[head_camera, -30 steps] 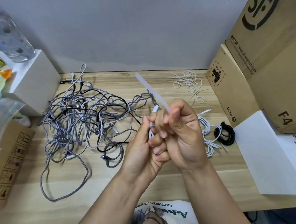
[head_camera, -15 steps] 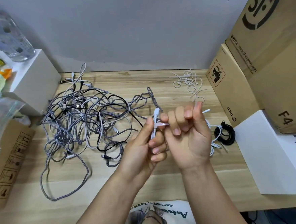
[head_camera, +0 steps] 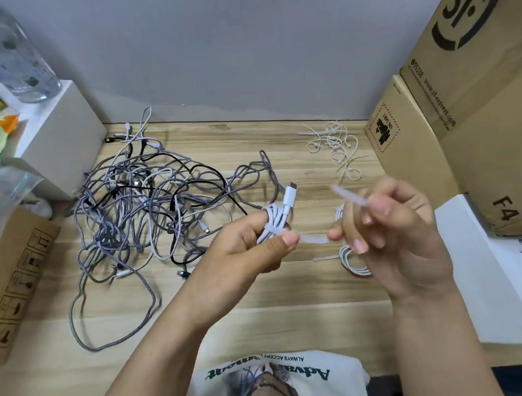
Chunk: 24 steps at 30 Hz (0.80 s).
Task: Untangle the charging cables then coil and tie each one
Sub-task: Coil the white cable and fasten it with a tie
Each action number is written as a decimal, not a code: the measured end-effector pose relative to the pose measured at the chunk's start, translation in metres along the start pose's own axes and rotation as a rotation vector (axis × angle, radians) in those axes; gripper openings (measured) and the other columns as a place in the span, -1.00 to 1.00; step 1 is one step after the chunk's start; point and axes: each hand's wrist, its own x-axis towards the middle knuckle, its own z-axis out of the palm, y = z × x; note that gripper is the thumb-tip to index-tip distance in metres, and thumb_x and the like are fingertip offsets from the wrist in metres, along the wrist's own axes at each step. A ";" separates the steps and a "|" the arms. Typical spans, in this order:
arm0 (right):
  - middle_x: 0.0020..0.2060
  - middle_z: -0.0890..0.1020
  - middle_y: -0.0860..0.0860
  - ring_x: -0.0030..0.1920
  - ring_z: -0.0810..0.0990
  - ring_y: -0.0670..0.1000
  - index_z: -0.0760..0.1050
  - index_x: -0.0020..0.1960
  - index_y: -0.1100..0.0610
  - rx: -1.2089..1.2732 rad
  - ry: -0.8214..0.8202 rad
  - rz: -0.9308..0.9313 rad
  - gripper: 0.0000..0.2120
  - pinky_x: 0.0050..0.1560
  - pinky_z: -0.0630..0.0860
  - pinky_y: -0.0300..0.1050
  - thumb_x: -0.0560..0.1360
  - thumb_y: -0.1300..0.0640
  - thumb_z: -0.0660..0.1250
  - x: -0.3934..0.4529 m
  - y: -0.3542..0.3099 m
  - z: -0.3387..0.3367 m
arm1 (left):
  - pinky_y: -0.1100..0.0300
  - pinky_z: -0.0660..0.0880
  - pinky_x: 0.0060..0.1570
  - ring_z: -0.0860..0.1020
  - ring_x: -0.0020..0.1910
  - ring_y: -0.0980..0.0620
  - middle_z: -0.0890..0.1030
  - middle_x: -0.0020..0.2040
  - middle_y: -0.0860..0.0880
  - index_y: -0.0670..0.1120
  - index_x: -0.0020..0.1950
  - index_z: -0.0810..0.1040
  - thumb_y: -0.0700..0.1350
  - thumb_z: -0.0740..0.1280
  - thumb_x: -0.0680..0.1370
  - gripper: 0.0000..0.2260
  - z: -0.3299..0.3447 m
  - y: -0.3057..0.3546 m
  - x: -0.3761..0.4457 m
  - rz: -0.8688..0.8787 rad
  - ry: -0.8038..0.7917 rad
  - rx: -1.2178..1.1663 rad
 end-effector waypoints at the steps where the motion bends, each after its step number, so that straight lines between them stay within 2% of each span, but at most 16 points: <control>1: -0.66 0.36 -0.13 -0.62 0.42 -0.11 0.48 -0.47 0.01 -0.067 0.004 0.017 -0.83 -0.34 0.55 -0.18 0.22 0.15 0.44 0.000 -0.001 0.000 | 0.51 0.22 -0.49 0.29 -0.50 0.25 0.36 -0.51 0.16 -0.15 -0.27 0.41 -0.14 0.27 0.44 -0.88 0.000 0.001 -0.001 -0.008 -0.007 0.008; 3: -0.67 0.39 -0.14 -0.62 0.45 -0.14 0.48 -0.50 -0.02 -0.179 -0.021 0.042 -0.84 -0.35 0.56 -0.15 0.22 0.16 0.35 -0.001 -0.003 0.001 | 0.49 0.20 -0.51 0.25 -0.51 0.22 0.32 -0.52 0.14 -0.15 -0.31 0.41 -0.12 0.29 0.42 -0.85 -0.001 0.003 -0.001 -0.023 -0.005 0.039; 4: -0.67 0.40 -0.13 -0.62 0.46 -0.14 0.48 -0.51 -0.02 -0.215 -0.036 0.056 -0.84 -0.34 0.56 -0.07 0.22 0.15 0.35 -0.001 -0.003 0.002 | 0.48 0.20 -0.51 0.24 -0.51 0.21 0.31 -0.52 0.13 -0.15 -0.31 0.42 -0.12 0.30 0.41 -0.85 -0.001 0.003 -0.001 -0.031 -0.002 0.054; 7: -0.68 0.41 -0.06 -0.60 0.51 -0.11 0.49 -0.51 -0.02 -0.287 -0.067 0.114 -0.85 -0.35 0.40 0.38 0.19 0.13 0.38 -0.001 -0.002 0.002 | 0.46 0.19 -0.51 0.25 -0.50 0.19 0.31 -0.47 0.06 -0.01 -0.38 0.52 -0.11 0.33 0.38 -0.87 -0.003 0.004 -0.002 -0.056 -0.031 0.089; 8: -0.68 0.42 -0.06 -0.59 0.53 -0.09 0.49 -0.52 -0.02 -0.304 -0.077 0.131 -0.85 -0.37 0.35 0.42 0.19 0.13 0.39 -0.001 -0.002 0.003 | 0.45 0.19 -0.51 0.24 -0.50 0.18 0.30 -0.46 0.06 0.02 -0.40 0.54 -0.11 0.33 0.38 -0.85 -0.002 0.005 -0.002 -0.063 -0.048 0.099; 10: -0.68 0.43 -0.07 -0.58 0.53 -0.07 0.49 -0.52 -0.03 -0.331 -0.106 0.160 -0.86 -0.40 0.39 0.29 0.18 0.12 0.39 0.000 -0.003 0.003 | 0.44 0.18 -0.51 0.22 -0.51 0.19 0.29 -0.49 0.11 0.04 -0.41 0.54 -0.11 0.33 0.39 -0.83 -0.002 0.006 -0.002 -0.066 -0.088 0.107; 12: -0.68 0.44 -0.08 -0.56 0.56 -0.05 0.51 -0.51 -0.02 -0.361 -0.152 0.199 -0.87 -0.41 0.44 -0.02 0.17 0.10 0.41 0.001 -0.004 0.004 | 0.44 0.18 -0.50 0.22 -0.51 0.22 0.30 -0.53 0.16 0.10 -0.42 0.56 -0.14 0.32 0.41 -0.77 -0.001 0.006 -0.002 -0.053 -0.142 0.130; 14: -0.68 0.44 -0.06 -0.53 0.58 -0.03 0.51 -0.51 -0.01 -0.393 -0.187 0.236 -0.87 -0.45 0.44 -0.20 0.16 0.09 0.42 0.003 -0.004 0.001 | 0.43 0.18 -0.48 0.22 -0.51 0.23 0.30 -0.53 0.17 0.15 -0.43 0.56 -0.17 0.32 0.43 -0.72 0.000 0.007 -0.002 -0.041 -0.172 0.144; 18: -0.67 0.46 -0.05 -0.54 0.55 -0.06 0.52 -0.50 0.01 -0.453 -0.219 0.256 -0.87 -0.51 0.38 -0.33 0.17 0.09 0.45 0.005 -0.005 0.002 | 0.46 0.15 -0.50 0.23 -0.55 0.24 0.29 -0.57 0.17 0.15 -0.47 0.55 -0.26 0.38 0.49 -0.60 0.000 0.008 -0.002 -0.077 -0.187 0.172; 21: -0.61 0.51 -0.01 -0.60 0.42 -0.12 0.54 -0.49 0.04 -0.492 -0.213 0.271 -0.82 -0.54 0.32 -0.37 0.20 0.20 0.49 0.004 -0.001 0.006 | 0.43 0.16 -0.50 0.21 -0.52 0.23 0.29 -0.53 0.17 0.05 -0.44 0.50 -0.19 0.38 0.47 -0.70 -0.001 0.006 -0.002 -0.071 -0.175 0.193; 24: -0.56 0.53 0.06 -0.58 0.40 -0.11 0.56 -0.45 0.05 -0.534 -0.203 0.311 -0.85 -0.52 0.36 -0.31 0.26 0.16 0.46 0.002 0.005 0.007 | 0.39 0.17 -0.48 0.22 -0.48 0.21 0.30 -0.52 0.16 0.09 -0.43 0.48 -0.10 0.33 0.43 -0.77 -0.002 -0.002 -0.002 -0.096 -0.162 0.246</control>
